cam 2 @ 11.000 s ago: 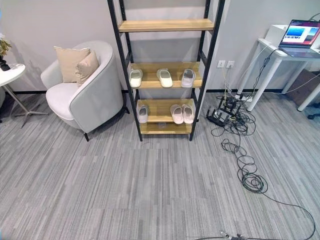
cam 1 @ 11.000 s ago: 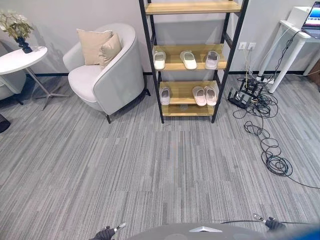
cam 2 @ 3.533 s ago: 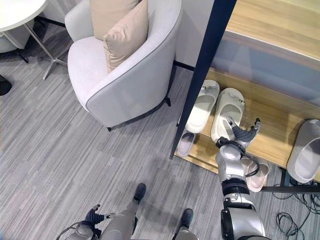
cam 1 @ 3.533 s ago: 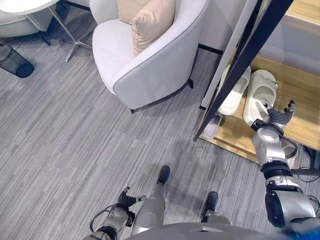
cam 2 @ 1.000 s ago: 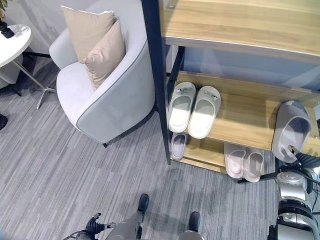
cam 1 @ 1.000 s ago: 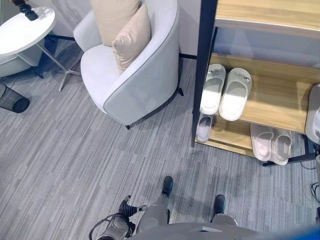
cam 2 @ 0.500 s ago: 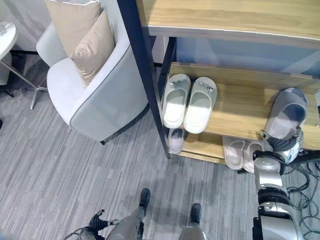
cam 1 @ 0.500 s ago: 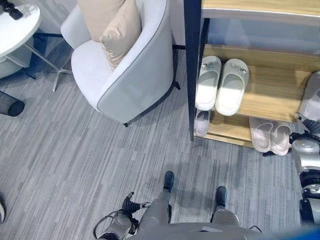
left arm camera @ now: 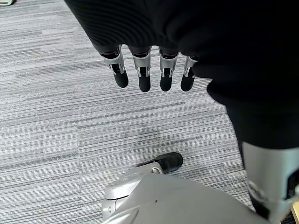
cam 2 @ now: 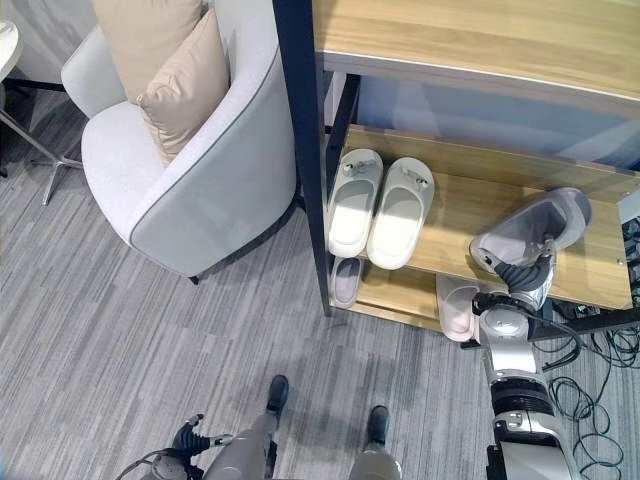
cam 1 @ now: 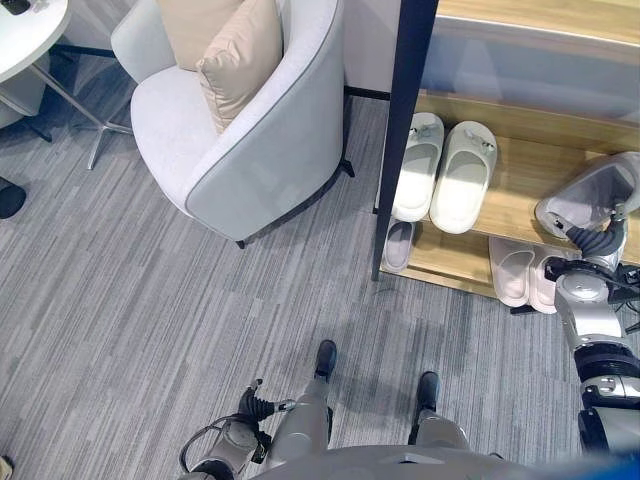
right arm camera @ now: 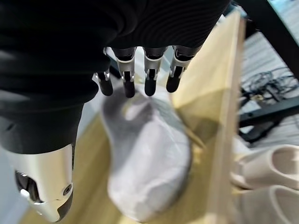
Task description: Arrange the slippers neatly on the shoe rack.
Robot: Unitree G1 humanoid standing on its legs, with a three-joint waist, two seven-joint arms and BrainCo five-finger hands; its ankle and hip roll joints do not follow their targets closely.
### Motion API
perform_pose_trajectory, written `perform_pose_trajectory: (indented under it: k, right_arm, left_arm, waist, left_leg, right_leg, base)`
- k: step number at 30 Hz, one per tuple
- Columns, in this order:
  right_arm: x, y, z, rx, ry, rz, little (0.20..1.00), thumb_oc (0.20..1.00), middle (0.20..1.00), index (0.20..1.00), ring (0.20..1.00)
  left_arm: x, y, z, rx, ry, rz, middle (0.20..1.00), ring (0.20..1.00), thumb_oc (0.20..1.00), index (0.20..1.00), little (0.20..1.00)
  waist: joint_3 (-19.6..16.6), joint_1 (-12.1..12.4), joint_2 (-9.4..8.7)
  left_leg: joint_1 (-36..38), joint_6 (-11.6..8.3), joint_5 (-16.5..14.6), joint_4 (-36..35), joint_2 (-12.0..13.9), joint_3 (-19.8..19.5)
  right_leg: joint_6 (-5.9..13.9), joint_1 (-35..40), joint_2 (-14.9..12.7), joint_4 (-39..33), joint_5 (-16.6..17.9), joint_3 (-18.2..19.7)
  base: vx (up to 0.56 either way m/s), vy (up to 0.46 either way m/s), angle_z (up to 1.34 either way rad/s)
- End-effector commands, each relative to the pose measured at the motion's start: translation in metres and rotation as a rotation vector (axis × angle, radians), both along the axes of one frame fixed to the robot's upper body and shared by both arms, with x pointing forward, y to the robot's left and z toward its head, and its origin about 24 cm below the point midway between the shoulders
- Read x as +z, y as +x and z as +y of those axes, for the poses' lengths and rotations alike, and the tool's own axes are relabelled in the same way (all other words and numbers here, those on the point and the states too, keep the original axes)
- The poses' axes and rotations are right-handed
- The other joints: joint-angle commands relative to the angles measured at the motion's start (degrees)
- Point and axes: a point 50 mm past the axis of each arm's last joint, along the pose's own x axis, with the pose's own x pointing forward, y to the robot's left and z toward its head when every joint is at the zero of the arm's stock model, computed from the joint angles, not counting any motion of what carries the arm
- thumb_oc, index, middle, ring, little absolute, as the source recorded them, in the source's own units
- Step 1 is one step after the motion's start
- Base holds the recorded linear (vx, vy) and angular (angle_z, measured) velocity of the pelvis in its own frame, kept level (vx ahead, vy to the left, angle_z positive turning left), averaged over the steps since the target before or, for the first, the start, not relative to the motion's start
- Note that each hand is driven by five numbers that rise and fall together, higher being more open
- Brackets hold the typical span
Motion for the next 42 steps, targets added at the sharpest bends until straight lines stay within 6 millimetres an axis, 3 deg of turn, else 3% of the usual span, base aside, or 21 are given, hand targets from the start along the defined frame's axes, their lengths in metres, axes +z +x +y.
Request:
perform_pose_trajectory:
  k: [1, 3, 7, 13, 20, 25, 32, 33, 34, 39, 42]
  right_arm:
    - [0.045, -0.016, -0.028, -0.143, -0.255, -0.112, 1.0, 1.0, 1.0, 1.0, 1.0]
    - [0.056, -0.024, -0.041, -0.243, -0.351, -0.1, 1.0, 1.0, 1.0, 1.0, 1.0]
    - [0.076, -0.016, -0.065, -0.332, -0.39, -0.039, 1.0, 1.0, 1.0, 1.0, 1.0]
    - [0.097, -0.002, -0.074, -0.344, -0.277, -0.089, 1.0, 1.0, 1.0, 1.0, 1.0]
    - [0.116, -0.01, -0.099, -0.423, -0.307, -0.032, 1.0, 1.0, 1.0, 1.0, 1.0]
    - [0.136, -0.014, -0.108, -0.46, -0.348, -0.027, 1.0, 1.0, 1.0, 1.0, 1.0]
    - [0.141, -0.004, -0.1, -0.393, -0.289, -0.085, 1.0, 1.0, 1.0, 1.0, 1.0]
    - [0.14, -0.002, -0.1, -0.378, -0.291, -0.067, 0.432, 0.432, 0.432, 0.432, 0.432]
    - [0.14, -0.002, -0.1, -0.372, -0.292, -0.063, 0.2, 0.2, 0.2, 0.2, 0.2]
    - [0.131, -0.001, -0.095, -0.358, -0.332, -0.034, 0.2, 0.2, 0.2, 0.2, 0.2]
    - [0.116, -0.007, -0.091, -0.357, -0.36, -0.013, 0.2, 0.2, 0.2, 0.2, 0.2]
  left_arm:
    - [-0.006, -0.006, -0.007, -0.041, 0.017, 0.063, 1.0, 1.0, 1.0, 1.0, 1.0]
    - [-0.006, -0.006, -0.008, -0.063, 0.025, 0.057, 1.0, 1.0, 1.0, 1.0, 1.0]
    - [-0.004, -0.002, -0.007, -0.073, 0.033, 0.041, 1.0, 1.0, 1.0, 1.0, 1.0]
    - [-0.003, 0.0, -0.003, -0.041, 0.041, 0.028, 1.0, 1.0, 1.0, 1.0, 1.0]
    - [0.0, 0.006, -0.001, -0.022, 0.035, -0.008, 1.0, 1.0, 1.0, 1.0, 1.0]
    - [0.001, 0.01, -0.003, -0.016, 0.022, -0.035, 1.0, 1.0, 1.0, 1.0, 1.0]
    - [0.003, 0.011, 0.008, 0.016, 0.048, -0.028, 1.0, 1.0, 1.0, 1.0, 1.0]
    - [0.003, 0.011, 0.01, 0.022, 0.052, -0.027, 1.0, 1.0, 1.0, 1.0, 1.0]
    - [0.004, 0.012, 0.011, 0.019, 0.054, -0.029, 1.0, 1.0, 1.0, 1.0, 1.0]
    - [0.008, 0.021, 0.012, 0.0, 0.061, -0.06, 1.0, 1.0, 1.0, 1.0, 1.0]
    - [0.007, 0.02, 0.009, 0.004, 0.044, -0.063, 1.0, 1.0, 1.0, 1.0, 1.0]
  waist:
    - [-1.25, 1.32, -0.13]
    - [-1.12, 1.67, -0.11]
    - [-0.29, 2.58, -0.11]
    - [1.18, 2.89, 0.07]
    - [2.45, 3.05, 0.73]
    - [3.29, 3.11, 1.55]
    - [3.72, 3.08, 0.89]
    - [3.81, 3.07, 0.56]
    - [3.83, 3.01, 0.41]
    - [4.33, 2.85, -0.25]
    - [4.09, 2.67, -0.4]
  left_leg:
    - [4.03, 0.58, -9.23, 0.33, -1.83, 0.03]
    - [3.79, 0.54, -9.23, 0.33, -1.84, -0.22]
    - [2.62, 0.35, -8.84, 0.33, -1.94, -0.16]
    - [0.38, 0.0, -8.01, 0.33, -2.04, 0.57]
    - [-2.46, -0.57, -7.23, 0.33, -2.33, 1.47]
    - [-4.3, -0.85, -6.7, 0.33, -2.57, 1.88]
    - [-6.4, -1.17, -6.14, 0.33, -2.9, 1.26]
    - [-6.63, -1.16, -6.12, 0.33, -2.95, 1.16]
    - [-6.77, -1.14, -6.15, 0.33, -2.98, 1.18]
    - [-7.02, -1.21, -5.75, 0.33, -2.99, 0.73]
    - [-6.31, -0.61, -6.33, 0.33, -3.07, 0.22]
  right_leg:
    - [-0.07, 1.9, 0.93, 0.68, -2.77, -1.12]
    - [-0.04, 1.56, 0.98, 0.72, -2.82, -1.18]
    - [0.04, 0.53, 0.9, 0.71, -2.6, -1.07]
    - [0.05, -1.94, 0.86, 0.67, -2.04, -0.15]
    - [0.37, -4.98, 0.55, 0.62, -1.3, 0.43]
    - [0.73, -6.9, 0.29, 0.62, -0.71, 0.7]
    - [0.9, -8.57, 0.14, 0.62, -0.32, 0.29]
    - [0.93, -8.73, 0.22, 0.62, -0.26, 0.23]
    - [0.95, -8.83, 0.19, 0.62, -0.25, 0.19]
    - [1.03, -8.5, 0.09, 0.62, -0.06, -0.28]
    - [0.86, -7.42, 0.14, 0.74, -0.39, -0.69]
  base:
    - [0.0, 0.0, 0.0]
    - [0.0, 0.0, 0.0]
    - [0.0, 0.0, 0.0]
    - [0.0, -0.01, -0.02]
    - [0.01, -0.009, -0.07]
    - [-0.01, 0.004, -0.05]
    - [0.0, -0.003, 0.02]
    - [0.0, -0.003, 0.04]
    - [0.0, 0.002, 0.04]
    - [0.0, -0.001, 0.02]
    - [0.01, -0.002, 0.07]
